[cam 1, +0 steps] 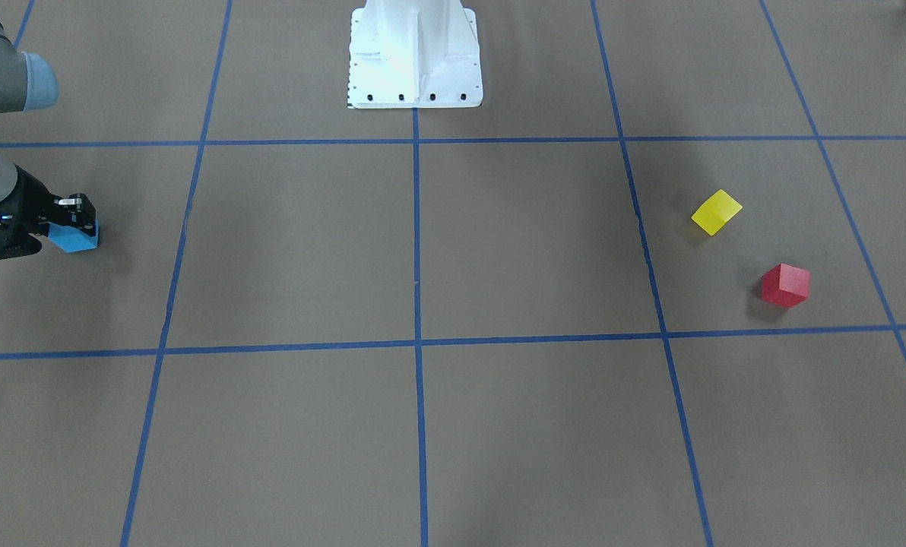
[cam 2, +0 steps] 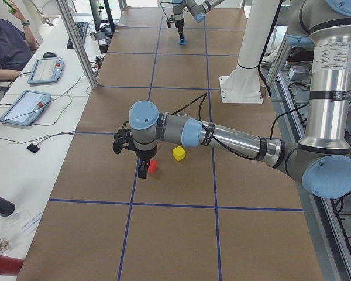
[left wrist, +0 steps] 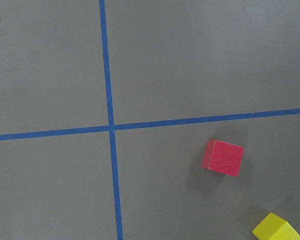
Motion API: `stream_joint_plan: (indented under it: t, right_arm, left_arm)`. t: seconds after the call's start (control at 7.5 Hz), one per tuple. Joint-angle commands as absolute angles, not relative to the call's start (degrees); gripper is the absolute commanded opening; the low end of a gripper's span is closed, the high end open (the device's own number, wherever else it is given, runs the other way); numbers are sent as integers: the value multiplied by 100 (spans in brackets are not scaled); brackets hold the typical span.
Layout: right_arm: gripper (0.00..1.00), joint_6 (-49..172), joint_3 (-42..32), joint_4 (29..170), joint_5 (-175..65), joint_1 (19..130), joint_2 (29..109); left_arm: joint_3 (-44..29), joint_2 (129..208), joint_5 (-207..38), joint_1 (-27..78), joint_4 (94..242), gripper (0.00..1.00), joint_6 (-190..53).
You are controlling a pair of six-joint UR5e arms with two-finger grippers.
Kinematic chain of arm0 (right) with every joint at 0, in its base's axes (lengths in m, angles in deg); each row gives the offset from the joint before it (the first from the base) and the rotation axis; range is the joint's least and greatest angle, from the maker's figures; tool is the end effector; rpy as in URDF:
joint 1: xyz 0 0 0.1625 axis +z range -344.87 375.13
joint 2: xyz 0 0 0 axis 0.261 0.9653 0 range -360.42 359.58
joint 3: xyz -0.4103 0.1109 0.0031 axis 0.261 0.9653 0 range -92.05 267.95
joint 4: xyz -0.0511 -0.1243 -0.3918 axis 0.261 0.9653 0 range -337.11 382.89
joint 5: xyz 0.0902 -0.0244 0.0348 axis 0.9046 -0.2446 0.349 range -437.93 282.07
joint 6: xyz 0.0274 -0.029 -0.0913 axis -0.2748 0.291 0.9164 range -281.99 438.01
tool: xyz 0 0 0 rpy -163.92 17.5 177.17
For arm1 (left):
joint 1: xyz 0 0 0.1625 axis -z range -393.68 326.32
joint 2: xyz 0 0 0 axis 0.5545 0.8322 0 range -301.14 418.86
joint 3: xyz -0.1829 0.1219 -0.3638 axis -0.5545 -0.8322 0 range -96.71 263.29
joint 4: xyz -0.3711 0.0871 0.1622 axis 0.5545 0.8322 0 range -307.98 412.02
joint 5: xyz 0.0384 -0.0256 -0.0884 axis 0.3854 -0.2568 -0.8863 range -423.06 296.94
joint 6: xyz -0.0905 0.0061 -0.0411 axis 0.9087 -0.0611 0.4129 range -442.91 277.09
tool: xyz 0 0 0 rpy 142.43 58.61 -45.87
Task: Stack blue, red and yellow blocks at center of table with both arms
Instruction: 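Close the right gripper on the blue cube and lift it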
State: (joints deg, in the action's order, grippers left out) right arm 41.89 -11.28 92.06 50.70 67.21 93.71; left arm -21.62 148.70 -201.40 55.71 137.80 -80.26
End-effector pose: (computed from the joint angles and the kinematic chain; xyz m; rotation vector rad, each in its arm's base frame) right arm -0.2411 -0.4254 0.5779 -0.0514 -0.7914 -0.1824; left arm -0.0536 -0.4888 0.5345 0.1487 0.8456 0.0442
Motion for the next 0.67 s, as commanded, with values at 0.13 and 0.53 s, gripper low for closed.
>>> stream_joint_plan:
  t: [0.13, 0.53]
  right_arm:
    - [0, 4171, -1803, 10893, 5434, 6988, 8482]
    - [0, 4189, -895, 13342, 5321, 6701, 5416]
  left_arm:
    - [-2148, 14869, -20140, 5571, 13797, 100, -8062]
    - [-2139, 14869, -20140, 5580, 13806, 100, -8063]
